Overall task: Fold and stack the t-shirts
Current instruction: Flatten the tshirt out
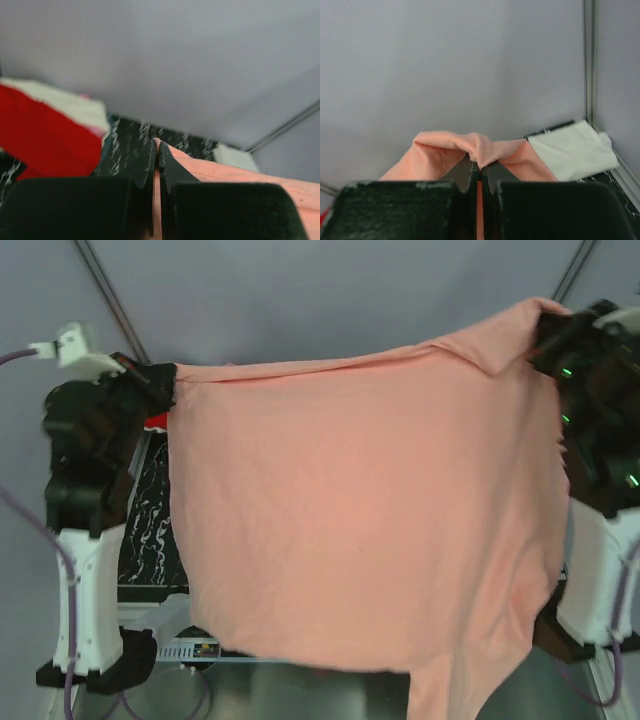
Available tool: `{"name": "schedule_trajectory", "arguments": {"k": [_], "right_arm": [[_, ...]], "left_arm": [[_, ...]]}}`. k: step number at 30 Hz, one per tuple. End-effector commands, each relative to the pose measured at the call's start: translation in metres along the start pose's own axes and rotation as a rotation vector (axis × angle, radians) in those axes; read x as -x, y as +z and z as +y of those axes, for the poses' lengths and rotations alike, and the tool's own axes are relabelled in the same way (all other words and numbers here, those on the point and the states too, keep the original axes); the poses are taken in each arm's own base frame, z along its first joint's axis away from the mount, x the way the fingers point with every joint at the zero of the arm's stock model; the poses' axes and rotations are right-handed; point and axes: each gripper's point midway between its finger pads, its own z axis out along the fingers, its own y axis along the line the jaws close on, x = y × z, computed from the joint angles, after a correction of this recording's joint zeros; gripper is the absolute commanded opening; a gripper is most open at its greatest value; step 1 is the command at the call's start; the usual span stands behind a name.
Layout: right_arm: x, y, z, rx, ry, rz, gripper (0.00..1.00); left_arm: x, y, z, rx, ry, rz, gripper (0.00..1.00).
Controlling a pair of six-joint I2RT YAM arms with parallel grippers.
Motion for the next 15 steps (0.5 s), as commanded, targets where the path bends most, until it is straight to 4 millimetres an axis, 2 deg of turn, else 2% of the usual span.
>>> {"name": "schedule_trajectory", "arguments": {"k": [1, 3, 4, 5, 6, 7, 8, 9, 10, 11, 12, 13, 14, 15], "right_arm": [[-0.208, 0.111, -0.052, -0.269, -0.181, 0.485, 0.0], [-0.268, 0.144, -0.07, -0.292, -0.15, 0.623, 0.04], [-0.349, 0.155, -0.1, -0.37, -0.173, 0.826, 0.17], [-0.379, 0.159, -0.109, -0.373, -0.149, 0.921, 0.75], [-0.411, 0.162, -0.119, -0.403, -0.148, 1.028, 0.89], [-0.415, 0.165, -0.124, -0.424, -0.155, 1.038, 0.99], [-0.403, 0.176, -0.115, -0.386, -0.15, 0.993, 1.0], [-0.411, 0.174, -0.115, -0.376, -0.15, 1.019, 1.0], [-0.406, 0.177, -0.111, -0.356, -0.144, 1.001, 1.0], [-0.423, 0.168, -0.119, -0.371, -0.161, 1.059, 1.0], [-0.424, 0.164, -0.117, -0.35, -0.153, 1.067, 1.0], [-0.387, 0.175, -0.097, -0.279, -0.127, 0.942, 1.0], [-0.382, 0.166, -0.094, -0.251, -0.11, 0.918, 1.0], [-0.407, 0.153, -0.105, -0.278, -0.114, 0.99, 1.0]], "left_arm": [[-0.138, 0.091, 0.104, 0.312, 0.049, 0.345, 0.0], [-0.189, 0.115, 0.146, 0.405, 0.034, 0.471, 0.0], [-0.237, 0.134, 0.169, 0.432, 0.017, 0.601, 0.07], [-0.254, 0.141, 0.179, 0.435, 0.002, 0.655, 0.22], [-0.268, 0.147, 0.182, 0.426, -0.008, 0.705, 0.5], [-0.281, 0.152, 0.181, 0.406, -0.024, 0.747, 0.55], [-0.283, 0.153, 0.176, 0.379, -0.029, 0.75, 0.62], [-0.281, 0.153, 0.171, 0.356, -0.034, 0.741, 0.76], [-0.271, 0.149, 0.163, 0.33, -0.026, 0.707, 0.82], [-0.267, 0.147, 0.161, 0.326, -0.019, 0.693, 0.87], [-0.262, 0.144, 0.159, 0.321, -0.015, 0.683, 0.89], [-0.255, 0.137, 0.155, 0.313, -0.01, 0.674, 0.9], [-0.256, 0.131, 0.153, 0.312, -0.011, 0.682, 0.91], [-0.25, 0.129, 0.149, 0.303, -0.012, 0.669, 0.91]]}}
